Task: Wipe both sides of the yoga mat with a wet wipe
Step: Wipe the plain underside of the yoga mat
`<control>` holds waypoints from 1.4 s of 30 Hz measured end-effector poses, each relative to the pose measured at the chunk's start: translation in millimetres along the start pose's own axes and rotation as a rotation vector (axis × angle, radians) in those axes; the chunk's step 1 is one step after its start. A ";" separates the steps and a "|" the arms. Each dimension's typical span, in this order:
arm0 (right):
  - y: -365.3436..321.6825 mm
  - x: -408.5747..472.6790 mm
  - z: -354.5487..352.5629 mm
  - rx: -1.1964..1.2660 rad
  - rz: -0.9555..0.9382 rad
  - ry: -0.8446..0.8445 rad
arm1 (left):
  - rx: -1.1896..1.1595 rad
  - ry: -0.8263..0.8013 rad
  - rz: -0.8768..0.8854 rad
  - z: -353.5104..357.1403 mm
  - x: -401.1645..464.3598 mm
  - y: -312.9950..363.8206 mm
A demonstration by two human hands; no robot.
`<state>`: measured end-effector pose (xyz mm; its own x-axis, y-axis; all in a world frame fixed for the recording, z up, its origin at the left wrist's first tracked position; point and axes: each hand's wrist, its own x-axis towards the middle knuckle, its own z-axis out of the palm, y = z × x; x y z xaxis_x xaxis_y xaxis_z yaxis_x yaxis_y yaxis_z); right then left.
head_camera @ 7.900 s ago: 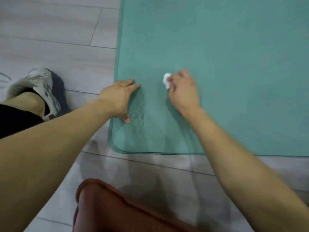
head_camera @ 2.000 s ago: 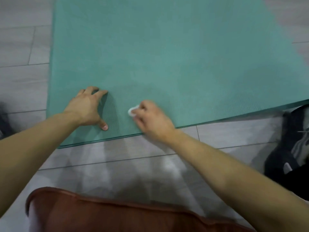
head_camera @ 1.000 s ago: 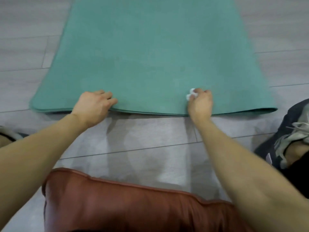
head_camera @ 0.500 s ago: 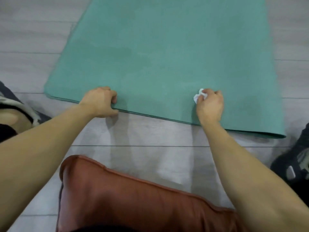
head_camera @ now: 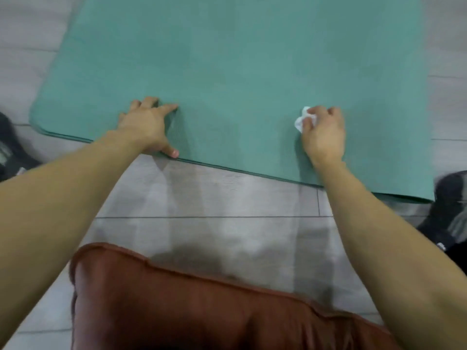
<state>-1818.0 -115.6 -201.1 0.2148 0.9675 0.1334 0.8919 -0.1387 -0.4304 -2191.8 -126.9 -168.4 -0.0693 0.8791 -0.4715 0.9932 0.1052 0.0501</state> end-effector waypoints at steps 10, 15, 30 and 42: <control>-125.8 -42.2 70.2 0.110 -0.924 -0.384 | 0.063 0.033 -0.021 -12.6 -1.5 11.3; -21.1 84.8 5.1 -0.124 -0.195 -0.161 | 0.063 0.076 0.029 -3.5 -7.8 4.0; -43.1 102.4 45.1 -0.035 -0.228 -0.156 | -0.005 0.071 0.043 3.2 -9.9 1.0; -196.8 61.3 107.0 -0.013 -0.501 -0.416 | -0.031 0.073 0.058 10.0 -7.2 -4.7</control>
<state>-2022.9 -6.4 -203.7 -0.3980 0.9164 -0.0424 0.8492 0.3505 -0.3949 -2195.0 -138.4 -174.1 -0.0196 0.9157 -0.4014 0.9924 0.0667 0.1036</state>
